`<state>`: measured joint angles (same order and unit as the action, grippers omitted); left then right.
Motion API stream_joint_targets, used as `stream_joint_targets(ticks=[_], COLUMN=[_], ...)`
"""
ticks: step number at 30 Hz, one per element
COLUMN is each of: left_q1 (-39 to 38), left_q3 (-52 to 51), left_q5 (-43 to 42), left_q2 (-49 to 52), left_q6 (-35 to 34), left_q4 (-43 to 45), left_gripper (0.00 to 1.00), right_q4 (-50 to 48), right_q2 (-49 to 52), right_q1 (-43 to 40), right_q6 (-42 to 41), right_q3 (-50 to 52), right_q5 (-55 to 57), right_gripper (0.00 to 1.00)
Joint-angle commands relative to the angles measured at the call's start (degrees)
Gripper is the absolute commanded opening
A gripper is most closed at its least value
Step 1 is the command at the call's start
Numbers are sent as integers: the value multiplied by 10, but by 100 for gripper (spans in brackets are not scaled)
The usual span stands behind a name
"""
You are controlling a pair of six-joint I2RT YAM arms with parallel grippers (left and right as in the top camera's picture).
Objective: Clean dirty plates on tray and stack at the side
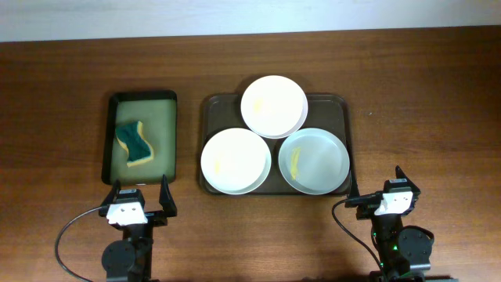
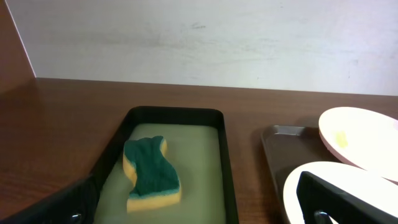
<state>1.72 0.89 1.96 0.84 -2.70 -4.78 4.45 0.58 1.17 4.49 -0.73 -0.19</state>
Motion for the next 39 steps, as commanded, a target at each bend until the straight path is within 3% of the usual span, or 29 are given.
stream_joint_targets(ticks=[1,14,16,17,19,23,25,27,29,30,31,35,39], left_q1=[-2,-2,-2,-2,-2,-2,-2,-2,-2,-2,-2,-2,-2], left_q3=[-4,-4,-3,-3,-3,-2,28,91,185,227,312,522,651], left_q5=[2,2,-82,-214,-362,-358,-289,-286,-254,-223,-168,-151,-165], left_q2=[-5,-5,-5,-5,-5,-5,-2,21,75,105,176,430,623], left_q6=[-5,-5,-61,-130,-194,-195,-187,-94,1,15,15,45,45], left_q4=[0,13,69,83,134,366,395,339,198,130,-8,-301,-402], left_gripper=[99,99,99,99,99,100,99,99,99,99,99,99,99], right_q4=[2,2,2,2,2,2,2,2,2,2,2,2,2], right_q2=[-4,-4,-4,-4,-4,-4,-4,-4,-4,-4,-4,-4,-4], right_q1=[3,3,3,3,3,3,3,3,3,3,3,3,3], right_q6=[-4,-4,-4,-4,-4,-4,-4,-4,-4,-4,-4,-4,-4], right_q3=[4,4,4,4,4,4,4,4,4,4,4,4,4], right_q5=[5,5,5,5,5,5,5,5,5,5,5,5,5], right_gripper=[98,98,98,98,98,99,98,98,98,98,98,98,98])
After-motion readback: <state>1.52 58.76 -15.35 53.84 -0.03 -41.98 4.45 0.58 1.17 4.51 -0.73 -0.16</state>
